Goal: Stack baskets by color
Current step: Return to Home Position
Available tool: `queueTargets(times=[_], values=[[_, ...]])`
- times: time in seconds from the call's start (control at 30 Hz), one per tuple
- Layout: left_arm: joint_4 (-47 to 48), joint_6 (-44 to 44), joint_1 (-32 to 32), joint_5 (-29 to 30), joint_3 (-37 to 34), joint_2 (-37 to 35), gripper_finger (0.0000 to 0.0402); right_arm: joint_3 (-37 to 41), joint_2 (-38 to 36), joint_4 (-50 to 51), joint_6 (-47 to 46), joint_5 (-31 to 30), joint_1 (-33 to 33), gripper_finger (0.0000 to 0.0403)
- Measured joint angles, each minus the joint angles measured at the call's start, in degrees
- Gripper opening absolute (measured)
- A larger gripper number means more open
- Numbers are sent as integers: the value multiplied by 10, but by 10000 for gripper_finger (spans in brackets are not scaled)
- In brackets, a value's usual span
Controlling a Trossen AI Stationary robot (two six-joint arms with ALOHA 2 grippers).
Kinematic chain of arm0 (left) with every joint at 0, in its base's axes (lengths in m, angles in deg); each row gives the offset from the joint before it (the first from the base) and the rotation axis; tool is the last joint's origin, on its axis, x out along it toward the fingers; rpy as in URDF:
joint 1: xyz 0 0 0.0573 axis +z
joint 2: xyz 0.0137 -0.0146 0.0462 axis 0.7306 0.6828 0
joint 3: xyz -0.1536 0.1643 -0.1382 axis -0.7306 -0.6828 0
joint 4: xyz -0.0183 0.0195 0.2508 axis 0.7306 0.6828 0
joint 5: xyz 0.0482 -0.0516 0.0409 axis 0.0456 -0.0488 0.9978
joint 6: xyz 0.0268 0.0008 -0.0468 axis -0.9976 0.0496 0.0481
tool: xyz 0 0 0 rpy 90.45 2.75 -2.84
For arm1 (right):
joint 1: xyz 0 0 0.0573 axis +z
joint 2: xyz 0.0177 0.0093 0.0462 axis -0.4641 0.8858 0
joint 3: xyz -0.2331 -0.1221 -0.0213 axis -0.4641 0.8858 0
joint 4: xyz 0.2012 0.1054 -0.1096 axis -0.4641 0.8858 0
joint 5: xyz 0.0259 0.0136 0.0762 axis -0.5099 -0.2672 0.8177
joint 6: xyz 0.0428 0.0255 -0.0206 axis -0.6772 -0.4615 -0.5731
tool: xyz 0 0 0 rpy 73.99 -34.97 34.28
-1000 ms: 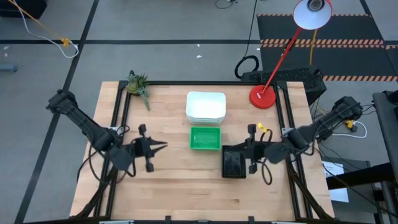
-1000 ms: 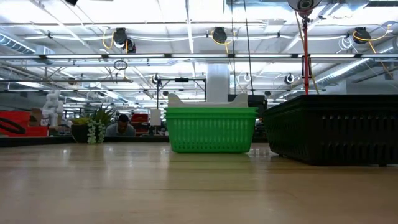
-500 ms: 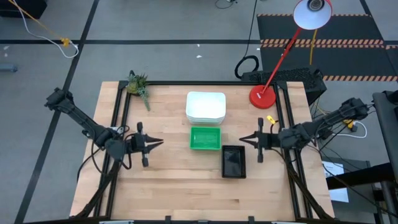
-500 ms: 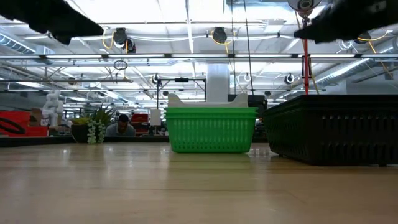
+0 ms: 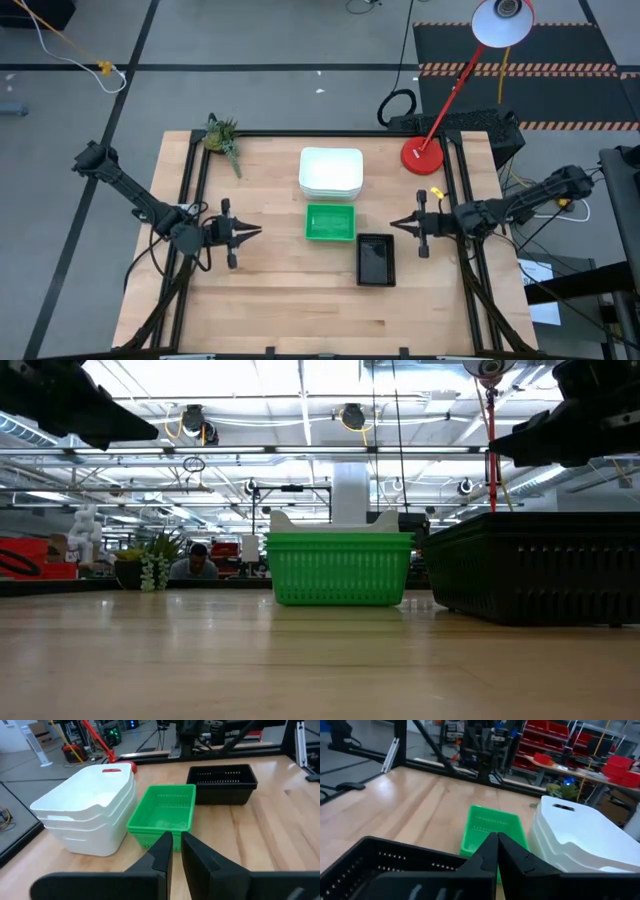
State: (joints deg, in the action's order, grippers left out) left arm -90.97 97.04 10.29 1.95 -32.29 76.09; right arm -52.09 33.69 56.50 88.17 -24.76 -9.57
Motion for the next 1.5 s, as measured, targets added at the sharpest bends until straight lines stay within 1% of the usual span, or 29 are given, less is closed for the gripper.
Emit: queueTargets(times=[0.13,0.27,0.4,0.5,0.6,0.7,0.8,1.0,1.13,1.3,1.37,1.5], values=[[-8,-6,0,0,-11,0,42,10,-9,-7,0,7,-9,0],[-57,-2,1,-2,-47,0,42,20,-12,-9,-5,19,-19,0],[-123,-23,1,-31,-86,-1,42,32,-15,-9,-6,19,-25,0],[-182,-51,2,-56,-118,-14,42,41,-22,-8,-5,19,-32,0],[-231,-73,6,-87,-150,-44,42,47,-33,-8,-1,18,-38,0],[-258,-89,10,-115,-175,-80,42,53,-48,-8,1,18,-41,0],[-237,-101,14,-127,-179,-114,42,60,-64,-3,4,15,-45,0],[-228,-145,15,-168,-179,-163,42,69,-98,16,13,16,-56,0],[-204,-150,15,-169,-179,-186,42,69,-119,42,25,28,-62,0],[-188,-148,23,-170,-179,-202,42,70,-150,69,35,33,-80,0],[-184,-147,28,-170,-179,-202,42,70,-163,68,40,46,-89,0],[-183,-148,41,-171,-179,-202,42,70,-189,77,53,46,-106,0]])
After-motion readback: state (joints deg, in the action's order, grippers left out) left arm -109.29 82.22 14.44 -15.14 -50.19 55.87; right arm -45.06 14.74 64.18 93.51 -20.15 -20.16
